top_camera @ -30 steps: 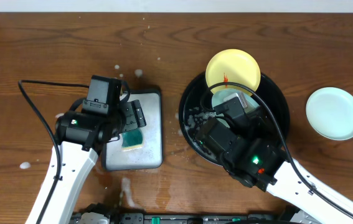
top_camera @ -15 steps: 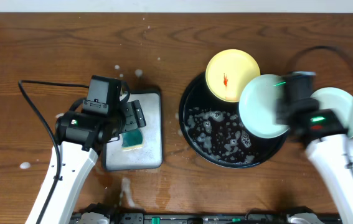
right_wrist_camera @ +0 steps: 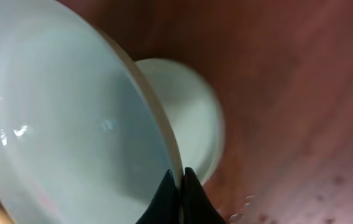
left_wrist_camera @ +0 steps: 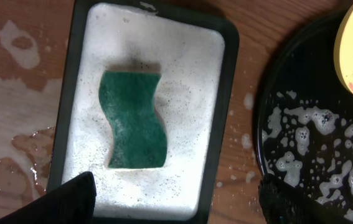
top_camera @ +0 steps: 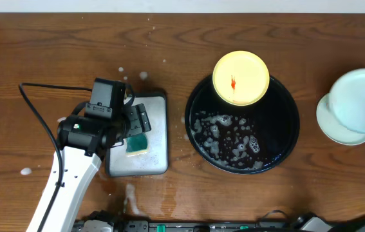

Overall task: Clean dirty plates on tray and stack at the side
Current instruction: 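Lift the pale green plate with the right gripper and stack it on the right-side plate, then move the right gripper back to the yellow plate rim on the black tray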

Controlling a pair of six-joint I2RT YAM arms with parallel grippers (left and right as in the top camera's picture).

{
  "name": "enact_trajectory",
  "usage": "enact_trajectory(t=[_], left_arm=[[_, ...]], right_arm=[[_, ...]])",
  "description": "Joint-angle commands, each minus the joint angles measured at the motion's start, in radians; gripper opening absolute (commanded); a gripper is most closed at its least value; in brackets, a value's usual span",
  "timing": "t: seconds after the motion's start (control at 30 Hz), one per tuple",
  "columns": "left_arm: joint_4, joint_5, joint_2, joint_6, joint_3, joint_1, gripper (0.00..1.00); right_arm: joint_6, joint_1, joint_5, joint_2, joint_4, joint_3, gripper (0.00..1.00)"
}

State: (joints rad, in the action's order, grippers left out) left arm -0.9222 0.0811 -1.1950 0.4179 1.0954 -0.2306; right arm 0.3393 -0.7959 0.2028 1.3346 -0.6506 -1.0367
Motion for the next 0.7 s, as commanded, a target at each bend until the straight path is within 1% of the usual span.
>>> enact_trajectory(t=[0.0, 0.17, 0.2, 0.23, 0.27, 0.3, 0.4, 0.47, 0.57, 0.67], left_arm=[[-0.003, 0.006, 0.0, -0.006, 0.009, 0.003, 0.84], [-0.003, 0.005, 0.0, -0.006, 0.009, 0.003, 0.84], [-0.003, 0.006, 0.0, -0.006, 0.009, 0.003, 0.84], [-0.003, 0.006, 0.0, -0.006, 0.009, 0.003, 0.84], [-0.003, 0.005, 0.0, -0.006, 0.009, 0.003, 0.84], [-0.003, 0.006, 0.0, -0.006, 0.009, 0.003, 0.84], [-0.003, 0.006, 0.0, -0.006, 0.009, 0.003, 0.84], [-0.003, 0.006, 0.0, -0.006, 0.009, 0.003, 0.84], [-0.003, 0.005, 0.0, -0.006, 0.009, 0.003, 0.84], [-0.003, 0.006, 0.0, -0.006, 0.009, 0.003, 0.84]], right_arm=[[0.064, -0.036, -0.108, 0.119, 0.026, -0.004, 0.01], [0.058, -0.015, -0.108, 0.242, 0.026, -0.004, 0.02], [0.051, -0.008, -0.083, 0.251, 0.038, -0.004, 0.11], [0.02, 0.001, -0.019, 0.254, 0.061, -0.004, 0.31], [-0.017, 0.011, 0.057, 0.252, 0.087, -0.004, 0.45], [-0.035, 0.026, 0.145, 0.245, 0.106, -0.008, 0.5], [-0.043, 0.1, 0.3, 0.208, 0.132, -0.023, 0.51], [-0.094, 0.181, 0.354, 0.182, 0.139, -0.035, 0.51], [-0.197, 0.34, 0.339, 0.155, 0.142, -0.052, 0.5], [-0.271, 0.51, 0.237, 0.161, 0.159, -0.054, 0.51]])
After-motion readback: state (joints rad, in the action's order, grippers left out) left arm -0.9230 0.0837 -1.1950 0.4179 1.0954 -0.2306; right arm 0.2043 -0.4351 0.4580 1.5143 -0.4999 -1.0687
